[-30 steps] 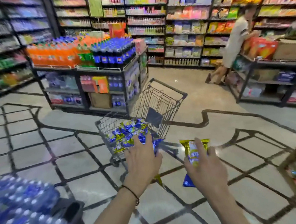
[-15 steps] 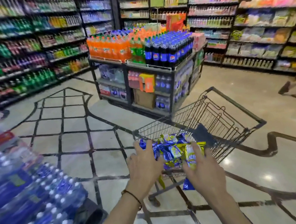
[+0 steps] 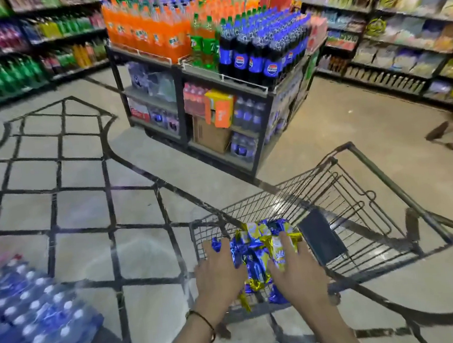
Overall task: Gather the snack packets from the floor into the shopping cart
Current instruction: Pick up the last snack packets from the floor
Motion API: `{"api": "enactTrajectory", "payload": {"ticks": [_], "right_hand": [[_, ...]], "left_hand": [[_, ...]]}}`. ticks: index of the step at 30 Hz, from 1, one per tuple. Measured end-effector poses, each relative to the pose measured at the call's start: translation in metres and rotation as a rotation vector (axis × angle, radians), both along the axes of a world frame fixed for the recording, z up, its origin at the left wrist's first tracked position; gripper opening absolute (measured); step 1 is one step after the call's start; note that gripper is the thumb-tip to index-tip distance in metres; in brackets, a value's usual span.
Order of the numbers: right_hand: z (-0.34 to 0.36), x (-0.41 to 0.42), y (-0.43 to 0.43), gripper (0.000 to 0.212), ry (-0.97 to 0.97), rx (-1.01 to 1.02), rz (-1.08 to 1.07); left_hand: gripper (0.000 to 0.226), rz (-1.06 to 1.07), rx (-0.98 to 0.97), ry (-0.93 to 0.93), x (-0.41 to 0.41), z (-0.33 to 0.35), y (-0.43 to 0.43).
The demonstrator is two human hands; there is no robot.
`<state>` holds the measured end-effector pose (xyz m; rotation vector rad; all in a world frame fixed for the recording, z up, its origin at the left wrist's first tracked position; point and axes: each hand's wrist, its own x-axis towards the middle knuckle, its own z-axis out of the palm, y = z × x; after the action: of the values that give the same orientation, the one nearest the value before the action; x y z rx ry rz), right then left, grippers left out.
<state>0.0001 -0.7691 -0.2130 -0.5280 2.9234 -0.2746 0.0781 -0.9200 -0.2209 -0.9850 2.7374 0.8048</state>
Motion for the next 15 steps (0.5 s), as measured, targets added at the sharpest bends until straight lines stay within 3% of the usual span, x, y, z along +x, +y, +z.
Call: {"api": "enactTrajectory", "payload": {"ticks": [8,15], "right_hand": [[-0.062,-0.121,-0.029,0.073,-0.106,0.026,0.093],[-0.142,-0.206,-0.031,0.075,-0.253,0.165,0.234]], "left_hand": [[0.064,0.035,0.004,-0.107,-0.104,-0.057,-0.019],[0.059,0.142,0.024,-0.284,-0.168,-0.13,-0.032]]}}
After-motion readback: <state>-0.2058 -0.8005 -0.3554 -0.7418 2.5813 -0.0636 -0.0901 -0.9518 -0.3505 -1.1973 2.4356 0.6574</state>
